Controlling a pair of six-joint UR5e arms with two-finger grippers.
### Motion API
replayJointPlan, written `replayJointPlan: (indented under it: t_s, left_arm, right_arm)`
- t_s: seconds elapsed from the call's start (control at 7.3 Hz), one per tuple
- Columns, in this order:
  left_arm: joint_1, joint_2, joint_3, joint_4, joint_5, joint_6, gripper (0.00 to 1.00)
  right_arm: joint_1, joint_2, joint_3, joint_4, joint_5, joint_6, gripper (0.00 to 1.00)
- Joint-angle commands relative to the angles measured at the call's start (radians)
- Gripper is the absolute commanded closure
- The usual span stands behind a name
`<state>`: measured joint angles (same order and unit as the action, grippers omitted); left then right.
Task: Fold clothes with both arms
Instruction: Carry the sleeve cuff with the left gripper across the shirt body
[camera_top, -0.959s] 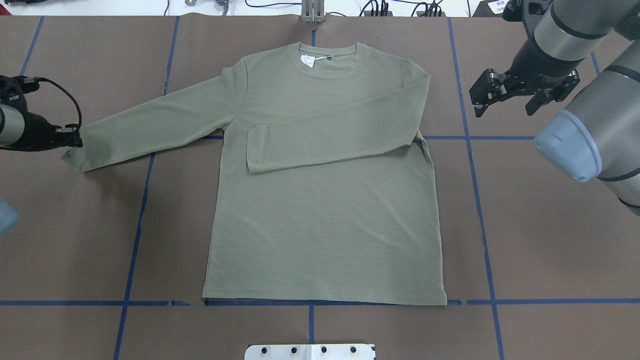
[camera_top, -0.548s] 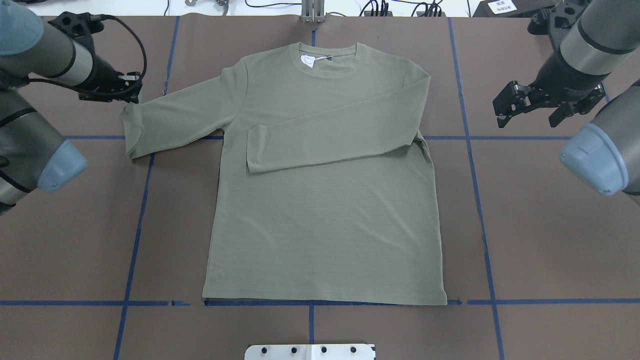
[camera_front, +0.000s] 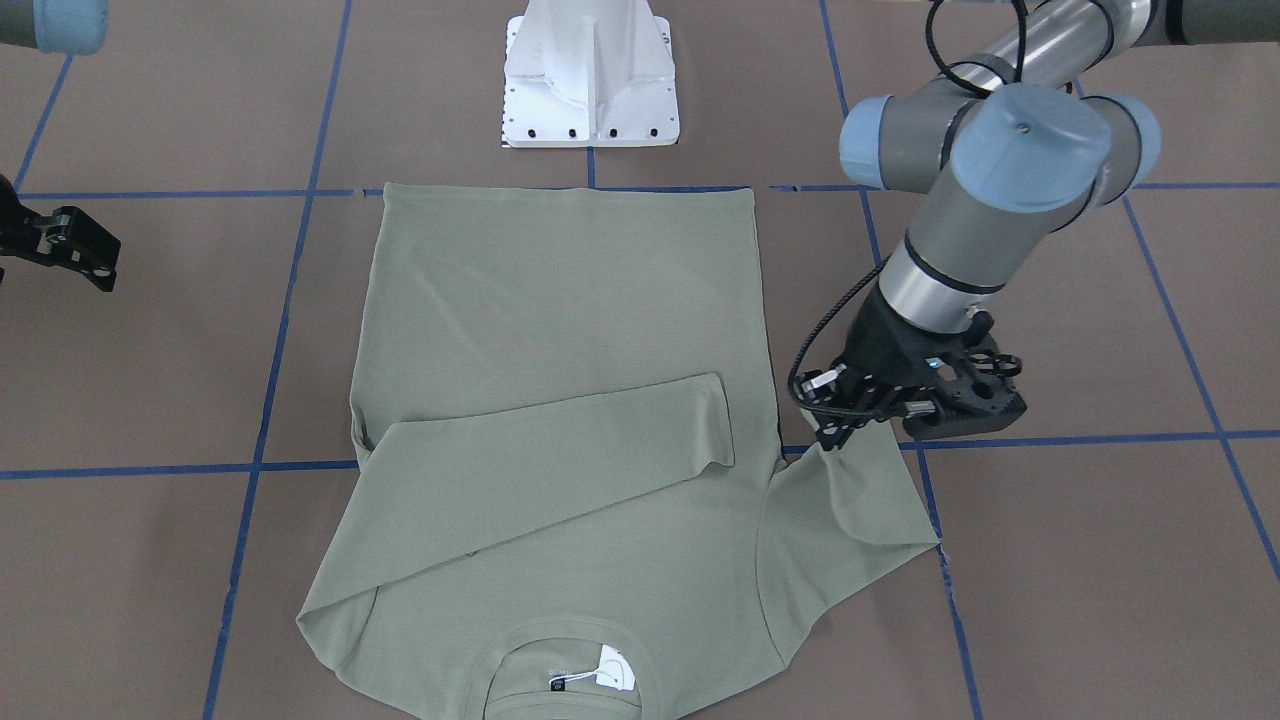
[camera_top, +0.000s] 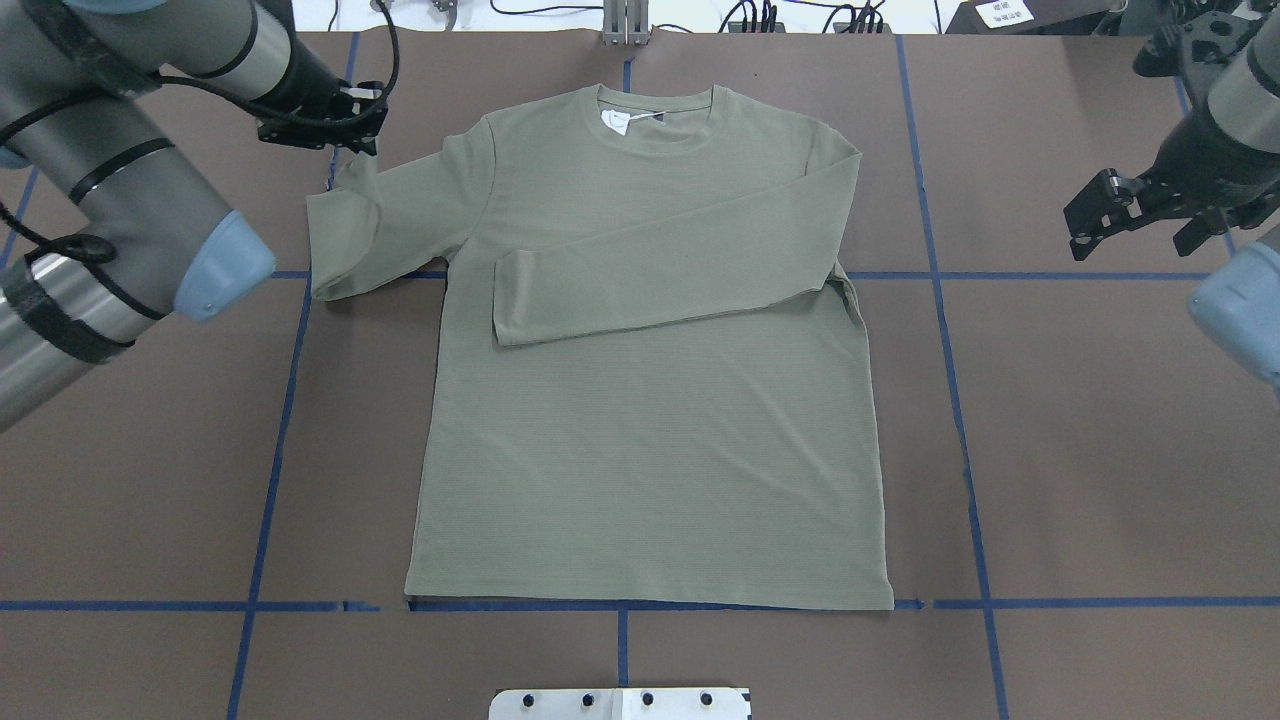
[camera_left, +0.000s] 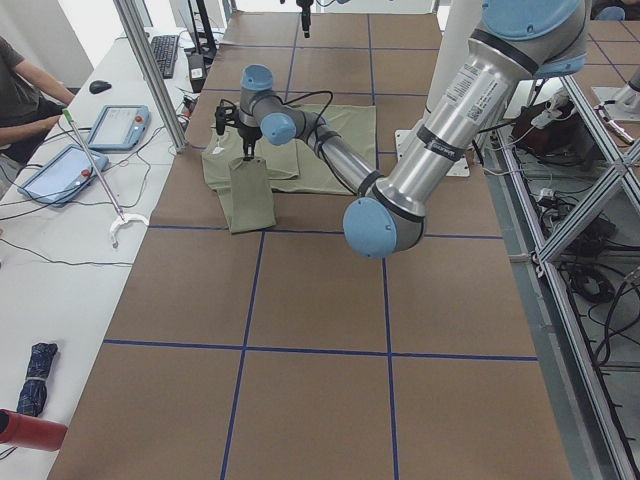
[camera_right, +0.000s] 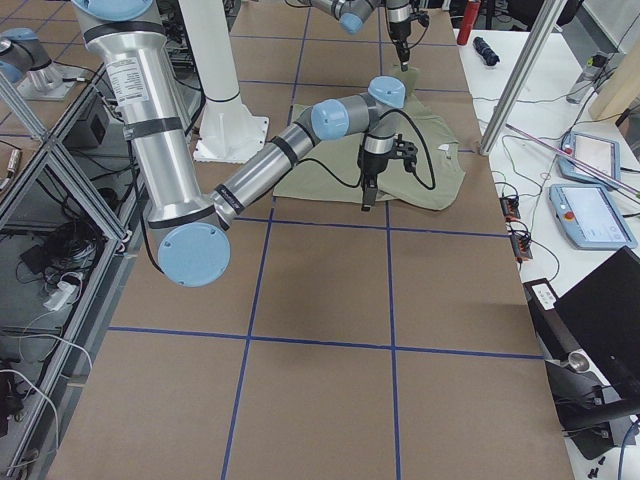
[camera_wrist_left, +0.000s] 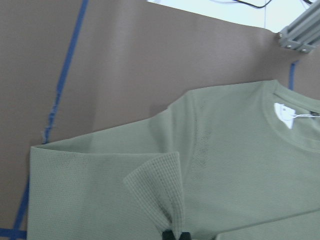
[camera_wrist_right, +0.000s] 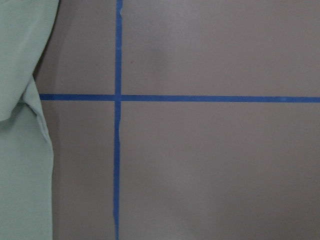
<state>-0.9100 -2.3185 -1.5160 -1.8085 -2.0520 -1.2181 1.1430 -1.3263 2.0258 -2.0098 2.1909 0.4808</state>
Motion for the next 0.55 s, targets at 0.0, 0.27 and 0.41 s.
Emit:
replayJointPlan:
  t_s: [0.0, 0.27, 0.41]
  left_arm:
    - [0.107, -0.238, 0.149, -0.009, 0.004, -0.197, 1.0]
    - [0.214, -0.329, 0.221, -0.086, 0.025, -0.325, 1.0]
    - [0.274, -0.334, 0.243, -0.116, 0.08, -0.355, 1.0]
  right_arm:
    - [0.018, -0.037, -0.004, 0.002, 0.0, -0.037, 0.0]
    - [0.018, -0.04, -0.009, 0.002, 0.001, -0.033, 0.0]
    - [0.018, -0.04, -0.015, 0.002, 0.0, -0.031, 0.0]
